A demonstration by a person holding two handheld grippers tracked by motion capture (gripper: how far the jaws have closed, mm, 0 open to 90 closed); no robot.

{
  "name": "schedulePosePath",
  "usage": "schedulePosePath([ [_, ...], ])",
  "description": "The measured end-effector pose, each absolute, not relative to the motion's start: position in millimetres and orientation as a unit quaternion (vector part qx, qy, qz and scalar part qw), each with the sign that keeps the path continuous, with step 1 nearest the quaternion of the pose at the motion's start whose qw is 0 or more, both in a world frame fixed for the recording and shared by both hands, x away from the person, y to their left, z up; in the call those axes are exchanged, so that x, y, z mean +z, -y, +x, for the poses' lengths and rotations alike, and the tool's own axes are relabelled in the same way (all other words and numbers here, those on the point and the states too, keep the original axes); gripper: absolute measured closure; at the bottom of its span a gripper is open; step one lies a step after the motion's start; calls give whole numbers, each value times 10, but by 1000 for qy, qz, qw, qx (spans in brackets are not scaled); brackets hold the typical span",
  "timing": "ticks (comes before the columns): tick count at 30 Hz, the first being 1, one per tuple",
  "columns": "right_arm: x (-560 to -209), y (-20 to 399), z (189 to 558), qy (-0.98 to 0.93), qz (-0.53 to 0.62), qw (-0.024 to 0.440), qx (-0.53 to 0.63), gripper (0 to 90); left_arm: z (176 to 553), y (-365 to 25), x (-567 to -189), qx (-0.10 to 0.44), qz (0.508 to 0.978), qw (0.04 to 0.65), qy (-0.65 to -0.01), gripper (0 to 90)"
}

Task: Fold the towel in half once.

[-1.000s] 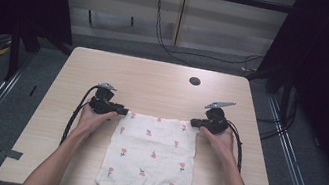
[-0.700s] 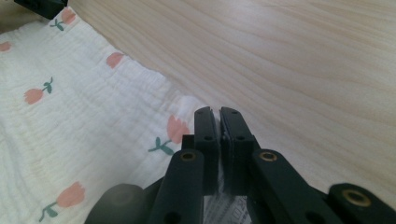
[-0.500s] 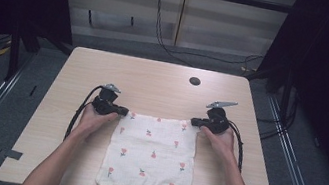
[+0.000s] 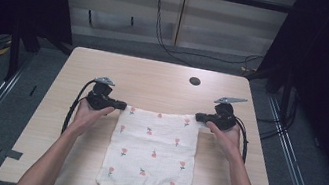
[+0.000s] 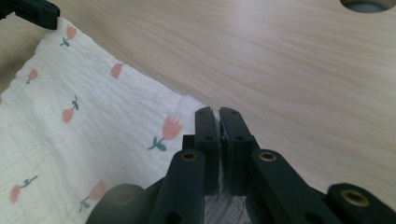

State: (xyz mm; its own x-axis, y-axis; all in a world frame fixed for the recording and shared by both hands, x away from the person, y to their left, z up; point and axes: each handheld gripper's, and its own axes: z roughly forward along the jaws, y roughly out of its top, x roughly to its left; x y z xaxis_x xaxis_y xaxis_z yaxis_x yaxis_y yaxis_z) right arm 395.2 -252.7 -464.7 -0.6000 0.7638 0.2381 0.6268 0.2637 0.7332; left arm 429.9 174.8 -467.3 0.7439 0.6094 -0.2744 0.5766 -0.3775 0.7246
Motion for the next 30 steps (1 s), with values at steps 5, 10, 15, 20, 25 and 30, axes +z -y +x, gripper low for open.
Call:
schedulePosePath([
  [5,-4525,2524,3958,-791,435,86,422,875,4256,-1779,-4500,33,826,443,-347,865],
  [10,-4451,2527,3958,-784,430,89,439,875,4240,-1792,-4397,39,822,452,-345,865],
  [15,-4292,2523,3950,-782,417,98,452,875,4210,-1819,-4206,48,819,466,-333,865],
  [20,-4143,2561,3967,-772,415,108,469,875,4187,-1838,-4097,64,815,470,-333,863],
  [25,-4149,2553,3939,-775,409,108,469,875,4152,-1874,-4130,61,810,478,-333,864],
  [30,-4225,2543,3824,-775,398,98,481,875,4070,-1904,-4183,65,812,483,-321,864],
])
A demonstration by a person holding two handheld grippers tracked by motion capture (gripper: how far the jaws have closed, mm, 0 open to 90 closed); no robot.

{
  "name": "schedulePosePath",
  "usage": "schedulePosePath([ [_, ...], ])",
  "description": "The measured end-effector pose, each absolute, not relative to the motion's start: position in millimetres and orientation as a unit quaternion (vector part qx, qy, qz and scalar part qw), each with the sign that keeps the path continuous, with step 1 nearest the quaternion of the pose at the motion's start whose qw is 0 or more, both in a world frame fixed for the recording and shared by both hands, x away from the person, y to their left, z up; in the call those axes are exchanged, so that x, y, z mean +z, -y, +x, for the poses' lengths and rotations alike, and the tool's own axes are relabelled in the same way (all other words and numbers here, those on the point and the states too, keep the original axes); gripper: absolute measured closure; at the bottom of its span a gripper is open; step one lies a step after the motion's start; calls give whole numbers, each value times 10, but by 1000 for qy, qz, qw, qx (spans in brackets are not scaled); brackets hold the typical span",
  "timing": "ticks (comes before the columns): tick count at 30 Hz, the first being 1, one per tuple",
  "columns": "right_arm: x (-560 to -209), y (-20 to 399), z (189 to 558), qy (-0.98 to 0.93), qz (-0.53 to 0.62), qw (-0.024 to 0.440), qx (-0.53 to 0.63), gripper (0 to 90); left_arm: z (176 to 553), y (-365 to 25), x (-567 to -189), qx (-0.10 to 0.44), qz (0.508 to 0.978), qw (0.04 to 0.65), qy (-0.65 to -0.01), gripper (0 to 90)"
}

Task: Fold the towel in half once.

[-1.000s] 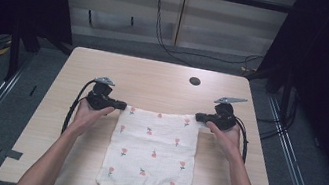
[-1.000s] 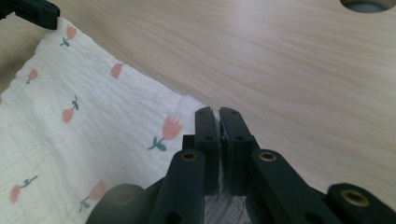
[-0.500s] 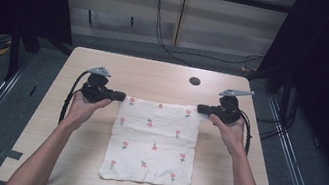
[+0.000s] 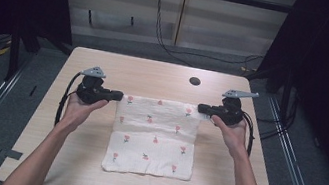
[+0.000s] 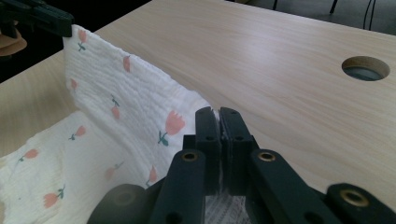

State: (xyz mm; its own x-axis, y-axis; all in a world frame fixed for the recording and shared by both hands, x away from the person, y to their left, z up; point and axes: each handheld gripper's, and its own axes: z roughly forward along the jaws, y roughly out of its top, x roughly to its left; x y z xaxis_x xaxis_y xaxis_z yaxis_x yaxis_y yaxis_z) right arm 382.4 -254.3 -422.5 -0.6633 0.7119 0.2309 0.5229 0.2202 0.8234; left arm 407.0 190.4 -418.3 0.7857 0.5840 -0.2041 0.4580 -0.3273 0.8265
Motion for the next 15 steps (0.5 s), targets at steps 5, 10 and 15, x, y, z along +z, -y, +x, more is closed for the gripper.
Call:
schedulePosePath([
  [5,-4240,2560,3729,-778,385,86,489,874,3958,-1953,-4207,58,805,499,-316,864],
  [10,-4310,2577,3706,-781,386,80,484,874,3906,-1952,-4276,59,807,495,-315,864],
  [15,-4361,2596,3643,-779,384,73,490,873,3805,-1981,-4315,55,808,501,-305,863],
])
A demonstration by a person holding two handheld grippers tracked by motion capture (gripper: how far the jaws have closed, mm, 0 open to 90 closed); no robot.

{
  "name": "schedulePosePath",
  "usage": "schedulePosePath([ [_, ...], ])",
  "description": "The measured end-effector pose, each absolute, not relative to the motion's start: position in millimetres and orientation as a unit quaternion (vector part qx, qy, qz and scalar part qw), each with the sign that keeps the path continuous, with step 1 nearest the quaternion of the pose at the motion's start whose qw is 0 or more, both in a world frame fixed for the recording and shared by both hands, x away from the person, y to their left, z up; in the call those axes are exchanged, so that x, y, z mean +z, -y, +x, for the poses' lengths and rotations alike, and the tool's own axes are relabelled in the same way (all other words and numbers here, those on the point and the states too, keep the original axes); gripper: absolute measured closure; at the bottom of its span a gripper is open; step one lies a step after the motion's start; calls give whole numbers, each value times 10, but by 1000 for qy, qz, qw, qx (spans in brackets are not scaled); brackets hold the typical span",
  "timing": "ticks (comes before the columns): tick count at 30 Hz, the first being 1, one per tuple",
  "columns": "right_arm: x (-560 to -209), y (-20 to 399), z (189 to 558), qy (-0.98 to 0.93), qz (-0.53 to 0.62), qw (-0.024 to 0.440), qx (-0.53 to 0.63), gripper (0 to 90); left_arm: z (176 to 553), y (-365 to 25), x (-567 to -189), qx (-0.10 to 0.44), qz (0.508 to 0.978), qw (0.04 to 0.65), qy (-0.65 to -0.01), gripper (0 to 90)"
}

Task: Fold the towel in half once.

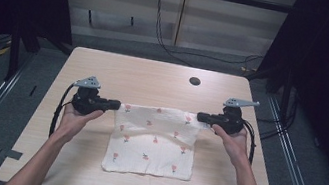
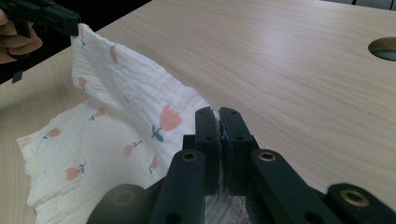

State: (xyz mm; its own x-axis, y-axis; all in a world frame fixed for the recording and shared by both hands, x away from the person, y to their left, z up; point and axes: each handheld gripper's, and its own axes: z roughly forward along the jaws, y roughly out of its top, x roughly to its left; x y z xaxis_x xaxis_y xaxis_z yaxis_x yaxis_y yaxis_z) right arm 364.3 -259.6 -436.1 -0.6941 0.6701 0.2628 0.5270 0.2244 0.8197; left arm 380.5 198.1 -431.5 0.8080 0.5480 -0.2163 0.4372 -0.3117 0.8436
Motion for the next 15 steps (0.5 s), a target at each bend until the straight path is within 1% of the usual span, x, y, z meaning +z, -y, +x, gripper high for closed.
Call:
schedulePosePath([
  [4,-4372,2636,3612,-774,388,72,495,873,3752,-2016,-4330,54,808,501,-305,863],
  [9,-4330,2636,3520,-769,375,64,513,872,3648,-2035,-4293,53,814,508,-278,862],
  [15,-4433,2617,3348,-772,368,49,516,872,3517,-2042,-4331,48,822,499,-270,862],
])
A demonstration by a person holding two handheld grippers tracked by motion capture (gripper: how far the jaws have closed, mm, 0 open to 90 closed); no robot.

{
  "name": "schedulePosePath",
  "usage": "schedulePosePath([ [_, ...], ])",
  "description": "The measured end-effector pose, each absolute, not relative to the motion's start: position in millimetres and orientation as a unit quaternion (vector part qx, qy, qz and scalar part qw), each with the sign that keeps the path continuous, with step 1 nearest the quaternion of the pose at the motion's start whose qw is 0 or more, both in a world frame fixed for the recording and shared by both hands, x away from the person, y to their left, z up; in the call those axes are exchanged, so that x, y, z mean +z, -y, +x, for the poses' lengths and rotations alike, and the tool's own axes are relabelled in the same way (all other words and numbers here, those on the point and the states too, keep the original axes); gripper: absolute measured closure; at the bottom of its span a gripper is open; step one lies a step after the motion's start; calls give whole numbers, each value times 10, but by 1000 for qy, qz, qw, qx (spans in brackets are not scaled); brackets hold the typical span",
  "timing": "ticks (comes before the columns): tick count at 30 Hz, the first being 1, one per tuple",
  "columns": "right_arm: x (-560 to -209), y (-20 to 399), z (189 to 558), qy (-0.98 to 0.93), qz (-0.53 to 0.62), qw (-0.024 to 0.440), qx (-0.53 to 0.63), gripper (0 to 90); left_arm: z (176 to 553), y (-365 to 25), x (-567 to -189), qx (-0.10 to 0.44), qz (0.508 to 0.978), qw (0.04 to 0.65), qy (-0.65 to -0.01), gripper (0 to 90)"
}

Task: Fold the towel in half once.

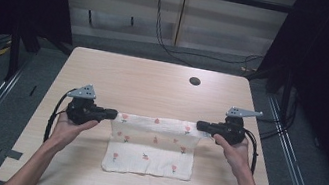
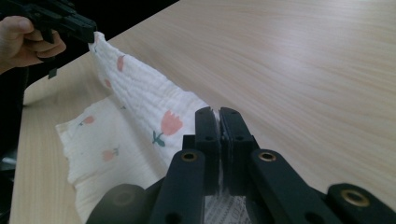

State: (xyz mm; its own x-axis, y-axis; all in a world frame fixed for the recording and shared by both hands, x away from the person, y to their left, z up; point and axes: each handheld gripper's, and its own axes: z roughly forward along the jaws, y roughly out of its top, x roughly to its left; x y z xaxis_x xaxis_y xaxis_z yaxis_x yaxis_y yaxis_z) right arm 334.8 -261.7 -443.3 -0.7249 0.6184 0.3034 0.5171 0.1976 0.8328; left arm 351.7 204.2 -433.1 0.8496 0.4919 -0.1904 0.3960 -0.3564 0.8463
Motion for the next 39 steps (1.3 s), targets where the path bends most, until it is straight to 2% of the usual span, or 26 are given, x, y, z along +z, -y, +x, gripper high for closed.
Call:
schedulePosePath([
  [24,-4379,2498,2795,-811,327,52,482,866,2947,-2137,-4471,20,851,466,-240,859],
  [29,-4541,2404,2680,-830,322,42,453,847,2845,-2086,-4674,0,865,441,-239,858],
  [39,-4666,2380,2511,-844,320,36,429,826,2749,-2092,-4762,-13,876,421,-237,846],
])
